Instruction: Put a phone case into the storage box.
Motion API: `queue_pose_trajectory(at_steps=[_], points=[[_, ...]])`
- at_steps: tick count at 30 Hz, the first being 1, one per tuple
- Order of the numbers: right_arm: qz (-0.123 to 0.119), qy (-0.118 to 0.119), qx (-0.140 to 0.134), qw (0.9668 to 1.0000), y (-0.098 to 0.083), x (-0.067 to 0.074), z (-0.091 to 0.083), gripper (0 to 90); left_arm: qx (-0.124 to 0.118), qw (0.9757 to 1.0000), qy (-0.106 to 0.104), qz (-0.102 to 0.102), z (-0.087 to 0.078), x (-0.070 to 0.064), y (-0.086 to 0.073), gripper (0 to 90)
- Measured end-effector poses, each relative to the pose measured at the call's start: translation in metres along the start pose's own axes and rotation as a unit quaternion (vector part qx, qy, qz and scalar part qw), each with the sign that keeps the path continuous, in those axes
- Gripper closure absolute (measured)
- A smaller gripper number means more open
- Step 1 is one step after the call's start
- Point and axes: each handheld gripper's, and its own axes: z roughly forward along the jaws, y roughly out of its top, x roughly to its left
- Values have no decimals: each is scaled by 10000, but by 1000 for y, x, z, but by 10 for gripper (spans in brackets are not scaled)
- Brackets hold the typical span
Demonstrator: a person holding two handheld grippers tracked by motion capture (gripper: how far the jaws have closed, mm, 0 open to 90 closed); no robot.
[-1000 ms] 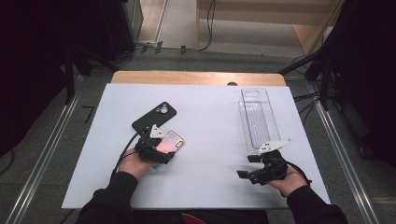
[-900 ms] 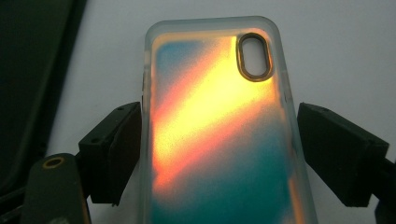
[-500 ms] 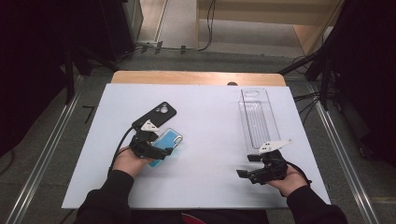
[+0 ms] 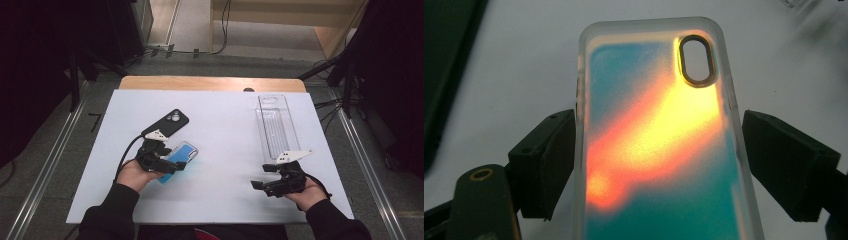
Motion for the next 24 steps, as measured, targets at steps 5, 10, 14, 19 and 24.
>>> queue_pose_trajectory(at_steps=[5, 10, 14, 19, 24], points=[[80, 24, -50, 10000, 2, 2, 2, 184, -59, 9999, -92, -16, 0, -8, 1, 164], [78, 40, 6, 10000, 5, 4, 4, 183, -262, 9994, -174, -110, -1, -20, 3, 164], [114, 88, 20, 9999, 7, 6, 4, 184, -365, 9990, -186, -155, -2, -25, 3, 164], [203, 154, 57, 9997, 13, 9, 4, 183, -577, 9979, -182, -249, -2, -31, 3, 164], [385, 157, -85, 9991, 22, 12, 3, 183, -752, 9965, -164, -329, -2, -34, 4, 164]])
